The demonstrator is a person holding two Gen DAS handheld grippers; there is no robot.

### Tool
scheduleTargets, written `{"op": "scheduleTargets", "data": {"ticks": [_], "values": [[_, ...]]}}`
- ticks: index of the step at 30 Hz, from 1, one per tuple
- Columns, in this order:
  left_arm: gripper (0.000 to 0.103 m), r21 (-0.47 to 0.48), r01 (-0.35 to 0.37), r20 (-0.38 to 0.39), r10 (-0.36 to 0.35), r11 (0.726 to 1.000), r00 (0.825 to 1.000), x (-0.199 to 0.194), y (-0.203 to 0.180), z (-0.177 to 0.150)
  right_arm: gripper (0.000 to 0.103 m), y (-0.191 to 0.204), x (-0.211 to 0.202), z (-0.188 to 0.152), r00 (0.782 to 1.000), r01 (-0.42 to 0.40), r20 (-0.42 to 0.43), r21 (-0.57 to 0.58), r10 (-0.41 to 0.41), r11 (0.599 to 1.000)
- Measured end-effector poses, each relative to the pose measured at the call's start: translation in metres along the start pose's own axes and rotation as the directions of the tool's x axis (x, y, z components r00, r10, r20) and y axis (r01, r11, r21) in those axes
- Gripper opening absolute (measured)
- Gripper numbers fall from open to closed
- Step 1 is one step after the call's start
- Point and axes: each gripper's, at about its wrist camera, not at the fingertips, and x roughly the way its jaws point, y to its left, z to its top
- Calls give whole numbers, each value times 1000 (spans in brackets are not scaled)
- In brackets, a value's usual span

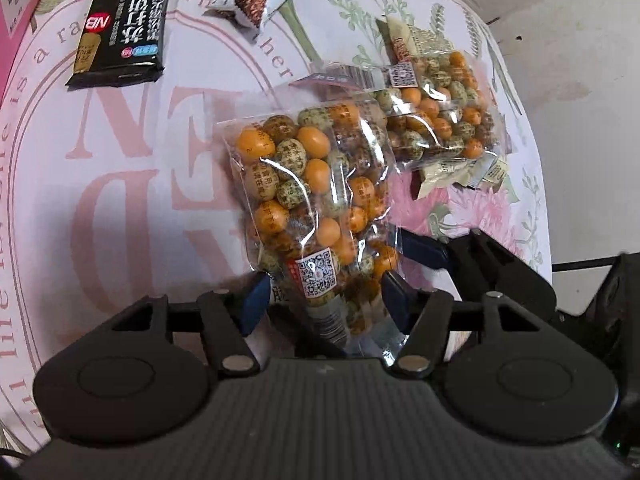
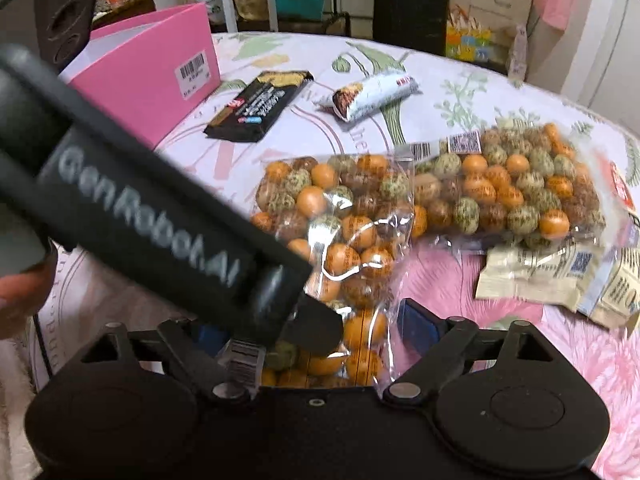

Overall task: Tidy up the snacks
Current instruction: 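Lift the nut bags and carry them over the pink box with both tools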

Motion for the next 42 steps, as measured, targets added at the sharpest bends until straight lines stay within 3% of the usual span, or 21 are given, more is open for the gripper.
{"op": "scheduleTargets", "data": {"ticks": [2, 5, 12, 17, 21, 24, 29, 34, 42], "values": [[52, 36, -23, 17, 23, 999, 1000, -2, -6, -3, 75, -1, -4, 0, 1000, 1, 14, 0, -1, 1000], [52, 76, -45, 23, 43, 996, 999, -4, -18, -6, 73, -8, -15, 1, 1000, -5, -1, 18, 5, 1000], [53, 70, -18, -45, 21, 997, 999, -19, -26, -10, 73, -26, -41, 15, 997, -47, -51, 42, 49, 998], [54, 50, 2, -66, 2, 999, 998, -30, -31, -17, 72, -2, -77, 2, 996, -50, -79, 12, 51, 999], [54, 31, 20, -53, -19, 999, 998, -44, -35, -24, 72, 6, -82, 7, 988, -67, -136, 41, 72, 997], [54, 10, 35, -36, -35, 999, 999, -55, -35, -29, 72, 14, -90, 12, 989, -62, -134, 2, 61, 998], [54, -6, 61, 25, -61, 998, 998, -83, -33, -36, 72, 35, -108, 25, 994, -53, -96, -102, 43, 993], [54, -3, 37, 121, -37, 999, 992, -121, -32, -41, 72, 57, -126, 45, 998, -64, -13, -215, 63, 975], [55, -22, -30, 290, 35, 999, 956, -192, -12, -42, 72, 98, -137, 86, 980, -102, 127, -337, 153, 936]]}}
